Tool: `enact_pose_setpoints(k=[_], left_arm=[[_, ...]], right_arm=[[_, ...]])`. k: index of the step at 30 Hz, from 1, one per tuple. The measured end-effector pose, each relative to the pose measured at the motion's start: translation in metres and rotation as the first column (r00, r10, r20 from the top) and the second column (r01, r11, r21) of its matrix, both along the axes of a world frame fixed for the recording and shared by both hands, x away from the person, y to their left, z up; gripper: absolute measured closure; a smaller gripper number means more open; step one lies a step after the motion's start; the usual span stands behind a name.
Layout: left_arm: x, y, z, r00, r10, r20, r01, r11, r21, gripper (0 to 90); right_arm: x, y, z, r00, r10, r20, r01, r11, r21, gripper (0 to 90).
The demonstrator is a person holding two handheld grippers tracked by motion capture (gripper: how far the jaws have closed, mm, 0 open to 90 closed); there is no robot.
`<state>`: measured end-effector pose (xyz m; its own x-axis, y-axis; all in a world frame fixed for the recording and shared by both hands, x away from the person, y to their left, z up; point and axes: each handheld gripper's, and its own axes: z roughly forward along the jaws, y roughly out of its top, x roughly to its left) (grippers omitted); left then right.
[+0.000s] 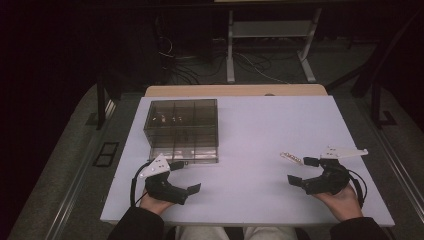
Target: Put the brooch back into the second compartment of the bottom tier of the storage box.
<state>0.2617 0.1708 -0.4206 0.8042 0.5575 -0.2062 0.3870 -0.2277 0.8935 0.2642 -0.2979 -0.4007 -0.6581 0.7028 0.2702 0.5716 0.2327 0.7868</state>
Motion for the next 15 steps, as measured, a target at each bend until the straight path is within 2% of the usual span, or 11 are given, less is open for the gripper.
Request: enact_pose_setpoints(k=[15], left_arm=[[0.000,0.001,0.000,0.9999,0.008,-0.006,-0.008,1.0000,-0.001,0.0]], right_arm=[[0.015,-0.005,0.005,0.9994,0.017,-0.029,-0.019,0.998,-0.055,0.2]])
